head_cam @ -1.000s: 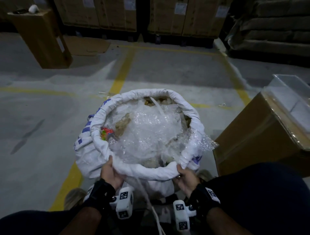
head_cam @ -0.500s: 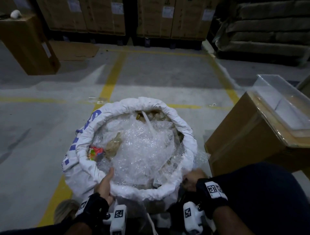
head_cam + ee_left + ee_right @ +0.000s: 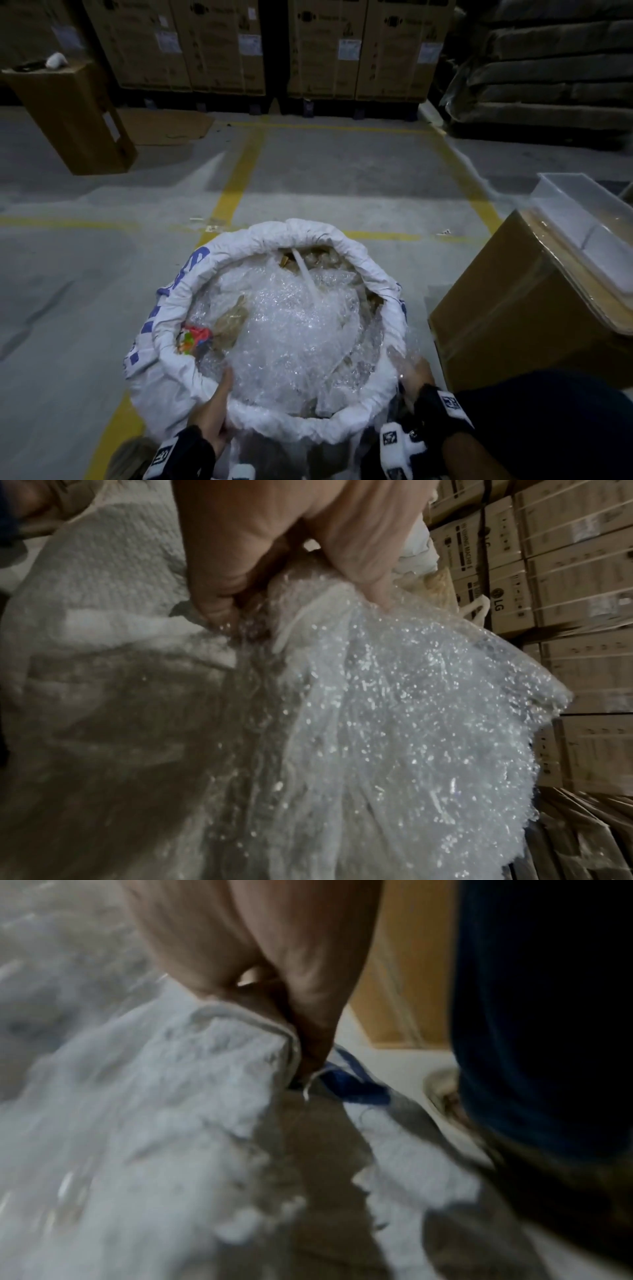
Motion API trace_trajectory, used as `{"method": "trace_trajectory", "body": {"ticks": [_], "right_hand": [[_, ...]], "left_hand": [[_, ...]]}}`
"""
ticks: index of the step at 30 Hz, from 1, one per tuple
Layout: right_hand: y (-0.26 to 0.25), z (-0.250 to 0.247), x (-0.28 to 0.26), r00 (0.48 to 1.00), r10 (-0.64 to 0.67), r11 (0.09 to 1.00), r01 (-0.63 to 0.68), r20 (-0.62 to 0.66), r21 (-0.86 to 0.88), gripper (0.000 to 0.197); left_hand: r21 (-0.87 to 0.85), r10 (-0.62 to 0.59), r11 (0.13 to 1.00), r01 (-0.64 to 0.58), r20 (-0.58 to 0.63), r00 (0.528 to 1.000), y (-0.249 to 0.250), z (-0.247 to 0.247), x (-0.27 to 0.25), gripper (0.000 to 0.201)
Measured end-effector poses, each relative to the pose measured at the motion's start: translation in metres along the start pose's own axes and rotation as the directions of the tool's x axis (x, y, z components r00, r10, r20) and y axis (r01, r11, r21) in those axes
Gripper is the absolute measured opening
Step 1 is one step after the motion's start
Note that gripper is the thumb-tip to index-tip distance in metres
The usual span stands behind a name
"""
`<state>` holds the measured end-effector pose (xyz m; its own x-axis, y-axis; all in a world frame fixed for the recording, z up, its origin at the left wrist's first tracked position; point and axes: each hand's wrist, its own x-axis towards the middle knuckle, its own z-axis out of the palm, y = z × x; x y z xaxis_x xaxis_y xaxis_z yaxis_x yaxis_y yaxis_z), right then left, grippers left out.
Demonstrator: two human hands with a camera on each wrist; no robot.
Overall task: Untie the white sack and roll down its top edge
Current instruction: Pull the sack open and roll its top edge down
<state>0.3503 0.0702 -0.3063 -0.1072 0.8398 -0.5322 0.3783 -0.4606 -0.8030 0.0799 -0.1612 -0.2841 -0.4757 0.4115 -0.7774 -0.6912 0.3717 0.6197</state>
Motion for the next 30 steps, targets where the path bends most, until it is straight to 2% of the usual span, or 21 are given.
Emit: {"method": "trace_trajectory", "body": {"ticks": [1, 3, 4, 6, 8, 9, 12, 14, 15, 16, 17, 20, 21, 24, 25, 26, 27, 28, 30], "right_hand": [[0.0, -0.004, -0.001, 0.998, 0.027, 0.999, -0.029, 0.056, 0.022, 0.042], [-0.006, -0.011, -0.003, 0.992, 0.062, 0.998, -0.063, 0.11, 0.004, 0.026], [-0.011, -0.012, -0.001, 0.989, 0.101, 0.995, -0.1, 0.11, -0.016, 0.026], [-0.019, -0.014, 0.002, 0.992, 0.056, 0.983, -0.035, 0.115, -0.179, 0.019], [-0.021, -0.016, 0.015, 0.983, 0.039, 0.935, 0.026, 0.177, -0.353, 0.007], [-0.028, -0.015, 0.011, 0.981, 0.05, 0.909, 0.033, 0.186, -0.414, 0.01], [-0.043, -0.012, 0.009, 0.999, 0.025, 0.779, 0.004, 0.038, -0.627, 0.031], [-0.048, -0.013, 0.004, 0.995, -0.04, 0.661, -0.039, -0.087, -0.749, 0.03], [-0.049, -0.012, 0.004, 0.985, -0.063, 0.645, -0.082, -0.159, -0.76, 0.028], [-0.049, -0.01, 0.006, 0.978, -0.086, 0.627, -0.096, -0.192, -0.773, 0.026], [-0.051, -0.005, 0.003, 0.97, -0.101, 0.622, -0.111, -0.22, -0.775, 0.025], [-0.054, 0.002, 0.01, 0.952, -0.203, 0.637, -0.05, -0.23, -0.769, 0.023], [-0.054, 0.004, 0.012, 0.95, -0.236, 0.623, -0.015, -0.207, -0.782, 0.023], [-0.046, 0.009, 0.023, 0.951, -0.222, 0.655, -0.019, -0.216, -0.755, 0.021], [-0.041, 0.009, 0.028, 0.959, -0.189, 0.705, -0.017, -0.211, -0.709, 0.022], [-0.037, 0.01, 0.036, 0.977, -0.102, 0.752, -0.048, -0.189, -0.657, 0.024], [-0.04, 0.011, 0.031, 0.968, -0.108, 0.825, -0.04, -0.227, -0.564, 0.027], [-0.043, 0.011, 0.029, 0.973, -0.072, 0.852, -0.053, -0.217, -0.521, 0.031], [-0.044, 0.006, 0.03, 0.98, -0.038, 0.92, -0.042, -0.195, -0.391, 0.051]], "left_hand": [[0.011, 0.007, 1.0, -0.007, -0.031, 0.999, 0.0, 0.001, -0.001, 0.084], [-0.026, -0.002, 1.0, 0.003, 0.012, 1.0, -0.001, 0.002, 0.001, 0.071], [-0.014, -0.033, 0.999, 0.034, 0.061, 0.998, -0.001, 0.004, -0.001, 0.06], [0.067, -0.08, 0.995, 0.074, 0.091, 0.993, 0.005, 0.007, 0.001, 0.045], [0.205, -0.081, 0.976, 0.07, 0.048, 0.996, 0.008, 0.006, 0.006, 0.04], [0.29, -0.077, 0.955, 0.065, 0.028, 0.997, 0.01, 0.005, 0.0, 0.039], [0.506, -0.044, 0.855, 0.112, -0.145, 0.989, 0.013, -0.007, -0.004, 0.055], [0.694, 0.078, 0.711, 0.116, -0.241, 0.967, 0.02, -0.023, -0.009, 0.08], [0.777, 0.182, 0.617, 0.126, -0.296, 0.938, 0.025, -0.03, -0.003, 0.096], [0.806, 0.256, 0.577, 0.134, -0.334, 0.907, 0.03, -0.035, -0.001, 0.108], [0.817, 0.307, 0.562, 0.125, -0.346, 0.886, 0.037, -0.039, 0.0, 0.111], [0.851, 0.457, 0.524, 0.038, -0.319, 0.83, 0.05, -0.043, 0.002, 0.09], [0.864, 0.488, 0.503, 0.024, -0.306, 0.818, 0.053, -0.041, 0.002, 0.089], [0.86, 0.486, 0.509, 0.038, -0.324, 0.812, 0.057, -0.036, -0.001, 0.088], [0.859, 0.486, 0.51, 0.049, -0.334, 0.808, 0.059, -0.034, -0.004, 0.088], [0.857, 0.483, 0.513, 0.058, -0.343, 0.805, 0.06, -0.034, -0.004, 0.089], [0.854, 0.481, 0.517, 0.06, -0.348, 0.805, 0.06, -0.034, -0.005, 0.089], [0.85, 0.477, 0.524, 0.061, -0.352, 0.805, 0.06, -0.033, -0.005, 0.089], [0.844, 0.477, 0.533, 0.059, -0.358, 0.803, 0.062, -0.034, -0.005, 0.084]]}}
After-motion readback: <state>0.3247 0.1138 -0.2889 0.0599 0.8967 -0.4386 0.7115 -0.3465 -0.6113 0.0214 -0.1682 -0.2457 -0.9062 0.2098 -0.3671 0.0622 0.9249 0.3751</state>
